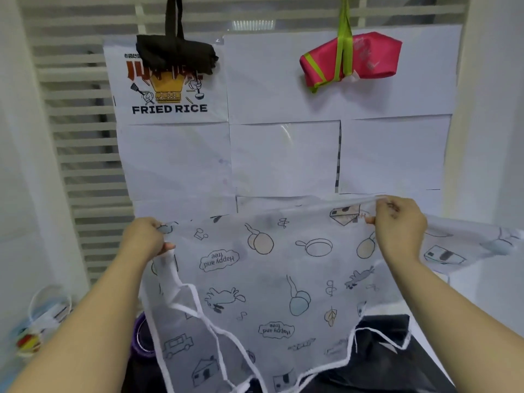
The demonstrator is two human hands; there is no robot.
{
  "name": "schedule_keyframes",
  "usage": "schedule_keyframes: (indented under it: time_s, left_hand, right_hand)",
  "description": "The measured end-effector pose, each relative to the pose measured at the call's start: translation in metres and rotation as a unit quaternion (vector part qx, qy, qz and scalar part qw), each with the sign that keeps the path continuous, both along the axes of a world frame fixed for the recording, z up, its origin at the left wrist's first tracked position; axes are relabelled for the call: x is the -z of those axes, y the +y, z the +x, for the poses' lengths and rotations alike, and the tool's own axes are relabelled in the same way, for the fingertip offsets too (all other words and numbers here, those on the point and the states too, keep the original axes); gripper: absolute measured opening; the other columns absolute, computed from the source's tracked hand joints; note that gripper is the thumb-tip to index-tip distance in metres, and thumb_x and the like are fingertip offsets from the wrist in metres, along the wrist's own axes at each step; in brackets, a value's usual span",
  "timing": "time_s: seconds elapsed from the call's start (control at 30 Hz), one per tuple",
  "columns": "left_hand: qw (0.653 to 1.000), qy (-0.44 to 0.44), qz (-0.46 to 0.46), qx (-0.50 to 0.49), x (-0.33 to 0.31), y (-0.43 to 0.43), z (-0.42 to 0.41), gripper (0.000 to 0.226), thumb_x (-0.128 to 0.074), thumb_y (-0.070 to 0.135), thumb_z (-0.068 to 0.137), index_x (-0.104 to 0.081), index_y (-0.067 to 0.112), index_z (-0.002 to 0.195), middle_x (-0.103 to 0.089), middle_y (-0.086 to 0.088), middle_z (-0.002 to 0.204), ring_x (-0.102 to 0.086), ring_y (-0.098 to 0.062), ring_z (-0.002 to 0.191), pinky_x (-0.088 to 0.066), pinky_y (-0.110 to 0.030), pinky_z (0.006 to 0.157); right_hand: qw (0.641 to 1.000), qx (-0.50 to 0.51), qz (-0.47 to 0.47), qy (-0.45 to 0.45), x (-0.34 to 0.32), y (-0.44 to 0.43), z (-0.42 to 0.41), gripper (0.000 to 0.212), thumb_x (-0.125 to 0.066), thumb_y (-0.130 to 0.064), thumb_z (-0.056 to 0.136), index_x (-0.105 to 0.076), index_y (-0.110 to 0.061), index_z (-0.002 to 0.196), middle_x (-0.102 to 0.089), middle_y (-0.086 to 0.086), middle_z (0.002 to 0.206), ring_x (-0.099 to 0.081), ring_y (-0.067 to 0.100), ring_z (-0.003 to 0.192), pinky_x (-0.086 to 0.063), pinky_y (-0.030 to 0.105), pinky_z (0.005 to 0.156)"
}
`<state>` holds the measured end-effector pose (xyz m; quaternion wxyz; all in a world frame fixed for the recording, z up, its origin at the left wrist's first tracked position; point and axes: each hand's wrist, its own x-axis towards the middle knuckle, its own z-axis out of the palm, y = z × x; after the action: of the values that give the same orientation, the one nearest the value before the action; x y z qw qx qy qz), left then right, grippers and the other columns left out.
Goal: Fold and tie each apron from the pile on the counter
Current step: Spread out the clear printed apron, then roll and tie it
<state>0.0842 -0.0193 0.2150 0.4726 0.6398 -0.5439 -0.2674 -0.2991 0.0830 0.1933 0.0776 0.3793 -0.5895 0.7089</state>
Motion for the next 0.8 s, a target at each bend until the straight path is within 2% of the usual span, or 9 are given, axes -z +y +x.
schedule_keyframes:
  time_s: [0.07,0.13,0.2,0.33,0.47,0.57,0.63,0.7,0.8]
  left_hand:
    - [0.996,0.09,-0.024,0.003,0.014,0.004,0.004,0.024,-0.045,-0.012,0.091,-0.058,0.005,0.099,-0.061,-0.017,0.101,-0.069,-0.021,0.061,-0.054,-0.045,0.078]
    - [0.996,-0.007,-0.088,-0.011,0.026,0.014,0.002,0.031,-0.055,-0.006,0.087,-0.059,0.01,0.113,-0.059,-0.012,0.119,-0.066,-0.027,0.095,-0.051,-0.048,0.09]
    - [0.98,-0.1,-0.171,-0.021,0.035,0.025,-0.004,0.049,-0.061,-0.003,0.083,-0.055,0.012,0.129,-0.052,-0.014,0.124,-0.056,-0.03,0.107,-0.046,-0.043,0.096]
    - [0.959,-0.065,-0.269,-0.057,0.042,0.042,-0.022,0.034,-0.063,0.011,0.09,-0.06,0.013,0.124,-0.035,-0.011,0.122,-0.045,-0.023,0.097,-0.036,-0.027,0.094]
    - [0.954,-0.013,-0.29,-0.08,0.047,0.054,-0.036,0.023,-0.047,0.005,0.096,-0.06,0.002,0.115,-0.049,-0.019,0.126,-0.052,-0.03,0.111,-0.035,-0.026,0.09]
    - [0.957,0.025,-0.288,-0.028,0.046,0.068,-0.043,0.034,-0.033,-0.006,0.092,-0.055,0.012,0.111,-0.055,-0.017,0.12,-0.064,-0.009,0.088,-0.042,-0.013,0.074]
    - [0.947,-0.035,-0.32,0.022,0.043,0.08,-0.041,0.039,-0.039,-0.01,0.09,-0.054,0.012,0.119,-0.05,-0.01,0.117,-0.057,0.004,0.085,-0.037,-0.004,0.08]
    - [0.936,-0.115,-0.325,0.066,0.045,0.085,-0.038,0.047,-0.057,-0.003,0.087,-0.052,0.014,0.13,-0.039,-0.003,0.117,-0.044,0.0,0.097,-0.029,-0.006,0.089]
    - [0.938,-0.123,-0.31,0.09,0.049,0.091,-0.032,0.031,-0.073,0.015,0.083,-0.067,0.015,0.113,-0.035,0.002,0.111,-0.039,-0.007,0.103,-0.029,-0.009,0.092]
  right_hand:
    - [0.999,0.015,-0.016,0.047,-0.001,0.01,0.002,0.018,-0.051,-0.011,0.089,-0.067,-0.019,0.086,-0.062,0.002,0.092,-0.067,0.022,0.074,-0.052,0.03,0.078]
    - [0.996,0.027,-0.024,0.08,-0.005,0.021,0.004,0.019,-0.054,-0.009,0.086,-0.071,-0.015,0.089,-0.063,0.003,0.089,-0.062,0.02,0.074,-0.045,0.015,0.075]
    - [0.994,0.039,-0.041,0.095,-0.008,0.032,0.006,0.019,-0.055,-0.008,0.086,-0.072,-0.011,0.093,-0.064,0.003,0.09,-0.055,0.005,0.069,-0.037,0.003,0.069]
    - [0.988,0.051,-0.092,0.113,-0.009,0.049,0.013,0.02,-0.053,-0.003,0.088,-0.07,-0.007,0.095,-0.056,0.002,0.091,-0.051,-0.016,0.072,-0.033,-0.001,0.068]
    - [0.991,0.06,-0.099,0.074,-0.004,0.062,0.019,0.026,-0.046,-0.002,0.09,-0.069,-0.005,0.101,-0.053,0.003,0.098,-0.056,0.003,0.071,-0.041,0.007,0.068]
    - [0.995,0.042,-0.078,0.05,0.0,0.074,0.028,0.031,-0.04,0.005,0.091,-0.067,-0.003,0.103,-0.056,0.011,0.104,-0.061,0.007,0.067,-0.04,0.003,0.057]
    - [0.995,0.046,-0.073,0.049,0.001,0.083,0.036,0.034,-0.037,0.009,0.089,-0.066,-0.002,0.103,-0.055,0.008,0.101,-0.059,-0.008,0.064,-0.037,0.001,0.061]
    - [0.994,0.052,-0.071,0.06,0.002,0.09,0.044,0.035,-0.038,0.008,0.086,-0.066,-0.005,0.104,-0.052,0.002,0.099,-0.059,-0.003,0.066,-0.038,0.004,0.065]
    - [0.99,0.063,-0.049,0.113,0.005,0.103,0.053,0.027,-0.054,0.005,0.082,-0.066,-0.008,0.103,-0.05,0.003,0.097,-0.052,-0.004,0.068,-0.036,0.002,0.071]
